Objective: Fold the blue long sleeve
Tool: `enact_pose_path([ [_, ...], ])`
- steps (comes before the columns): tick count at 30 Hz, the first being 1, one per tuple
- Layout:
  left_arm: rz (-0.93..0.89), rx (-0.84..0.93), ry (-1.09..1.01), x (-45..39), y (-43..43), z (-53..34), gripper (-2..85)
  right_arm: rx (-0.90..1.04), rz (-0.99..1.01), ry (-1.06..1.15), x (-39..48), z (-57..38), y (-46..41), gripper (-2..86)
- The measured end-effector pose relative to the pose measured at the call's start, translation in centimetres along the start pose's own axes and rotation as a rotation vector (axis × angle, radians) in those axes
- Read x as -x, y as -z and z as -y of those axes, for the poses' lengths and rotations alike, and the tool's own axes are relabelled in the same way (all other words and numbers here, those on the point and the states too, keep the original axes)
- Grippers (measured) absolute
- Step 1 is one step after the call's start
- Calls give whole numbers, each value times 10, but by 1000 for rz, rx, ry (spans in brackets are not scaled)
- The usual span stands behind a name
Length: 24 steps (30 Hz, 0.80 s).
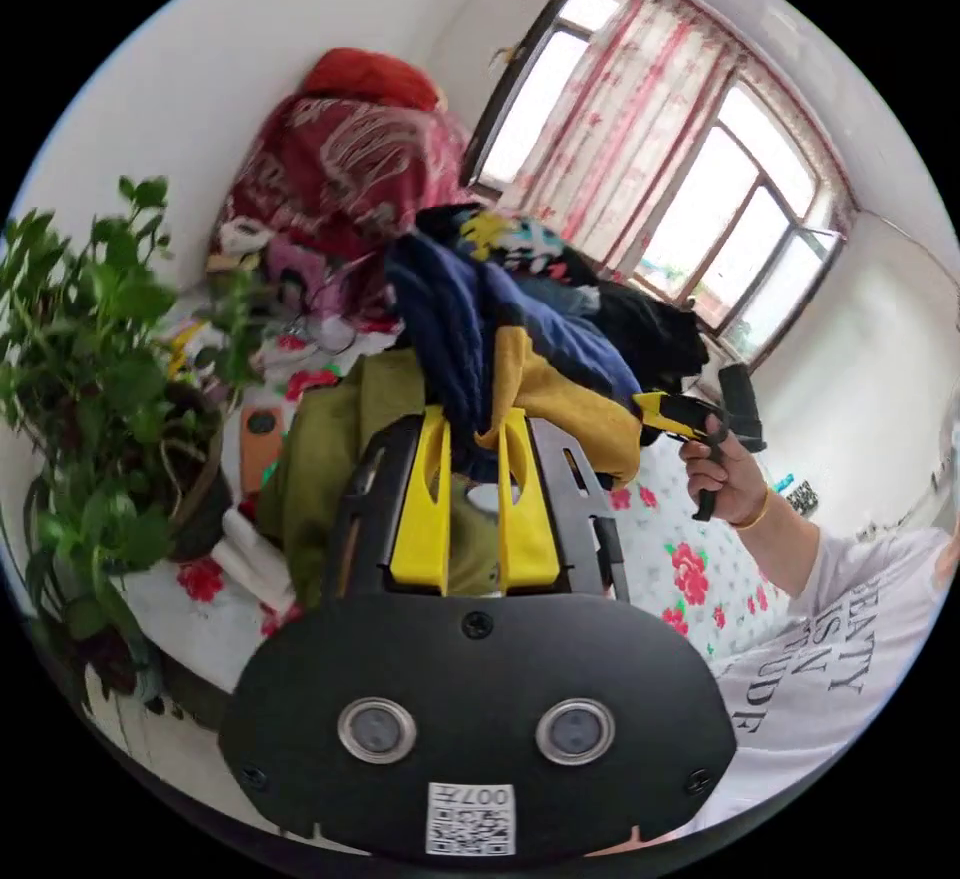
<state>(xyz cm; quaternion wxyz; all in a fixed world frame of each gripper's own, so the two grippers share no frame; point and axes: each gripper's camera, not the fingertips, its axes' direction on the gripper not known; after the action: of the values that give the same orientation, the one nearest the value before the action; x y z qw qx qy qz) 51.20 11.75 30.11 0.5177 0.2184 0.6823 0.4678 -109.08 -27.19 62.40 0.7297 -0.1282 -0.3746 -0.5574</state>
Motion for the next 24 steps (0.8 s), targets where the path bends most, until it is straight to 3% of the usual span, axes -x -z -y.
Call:
enact_pose_path([
  [4, 241, 266, 224, 25, -41, -68, 51, 214, -305, -88, -25, -44, -68, 55],
  [8, 342, 316, 96, -58, -57, -149, 14, 483, -683, -146, -42, -120, -93, 42],
  [11, 244, 417, -13, -139, -96, -187, -6, 522, -950, -248, -36, -166, -86, 25],
  [15, 9, 588, -132, -244, -165, -222, -9, 479, -900, -293, -3, -197, -71, 10],
  [19, -3, 633, -240, -331, -193, -239, -10, 297, -856, -434, 40, -223, -42, 2],
  [22, 10, 650, -236, -393, -203, -250, -10, 161, -676, -437, 71, -247, -20, 1],
  [24, -16, 708, -179, -432, -208, -265, -10, 82, -679, -483, 86, -264, -6, -1],
])
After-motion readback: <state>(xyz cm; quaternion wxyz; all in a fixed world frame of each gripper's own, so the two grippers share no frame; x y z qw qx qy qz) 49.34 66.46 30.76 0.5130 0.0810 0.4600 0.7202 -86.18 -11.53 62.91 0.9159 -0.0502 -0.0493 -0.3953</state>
